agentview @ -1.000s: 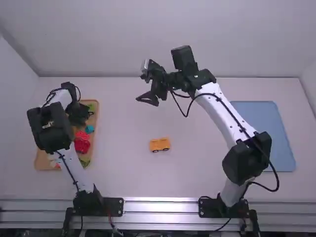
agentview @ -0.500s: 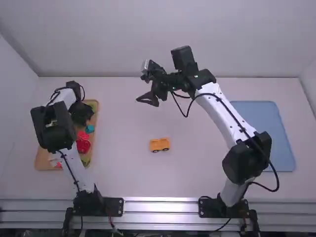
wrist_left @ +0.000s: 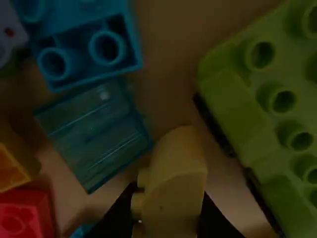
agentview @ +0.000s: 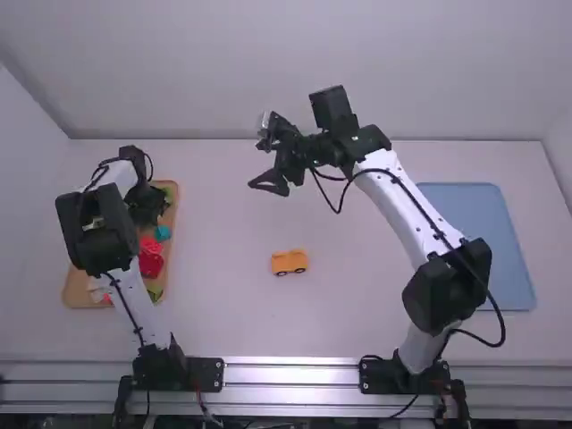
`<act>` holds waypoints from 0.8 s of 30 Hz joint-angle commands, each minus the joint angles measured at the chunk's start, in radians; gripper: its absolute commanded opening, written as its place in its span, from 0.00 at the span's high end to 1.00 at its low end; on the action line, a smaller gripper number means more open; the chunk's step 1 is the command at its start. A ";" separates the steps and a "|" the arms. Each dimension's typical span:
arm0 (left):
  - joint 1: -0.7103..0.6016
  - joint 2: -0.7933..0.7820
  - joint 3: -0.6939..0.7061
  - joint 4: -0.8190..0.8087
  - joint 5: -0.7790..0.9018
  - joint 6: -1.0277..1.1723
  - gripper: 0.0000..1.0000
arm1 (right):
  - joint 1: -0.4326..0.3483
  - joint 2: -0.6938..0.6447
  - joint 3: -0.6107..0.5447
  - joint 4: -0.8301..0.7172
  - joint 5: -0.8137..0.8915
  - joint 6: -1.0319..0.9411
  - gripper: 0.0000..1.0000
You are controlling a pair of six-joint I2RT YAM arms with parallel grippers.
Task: Assemble lego blocks to make yellow taxi
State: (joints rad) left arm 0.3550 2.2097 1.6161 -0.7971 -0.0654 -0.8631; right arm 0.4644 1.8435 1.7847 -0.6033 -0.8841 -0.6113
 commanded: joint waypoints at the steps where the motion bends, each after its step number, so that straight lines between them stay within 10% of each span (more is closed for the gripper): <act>1: -0.002 -0.084 -0.018 -0.035 -0.048 0.034 0.98 | 0.000 -0.012 -0.005 0.002 -0.012 -0.022 0.01; 10: -0.064 -0.433 -0.100 -0.049 -0.135 0.124 0.98 | 0.000 -0.006 -0.007 0.108 0.070 0.179 0.01; 19: -0.293 -0.823 -0.451 0.351 -0.104 0.433 0.96 | -0.043 0.015 -0.091 0.325 0.120 0.406 0.01; 24: -0.384 -0.940 -0.621 0.551 0.182 0.744 0.97 | -0.100 0.015 -0.174 0.435 0.001 0.485 0.01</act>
State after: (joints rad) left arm -0.0139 1.3060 1.0344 -0.2630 -0.0345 -0.3279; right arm 0.3847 1.8450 1.6409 -0.1799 -0.8173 -0.2054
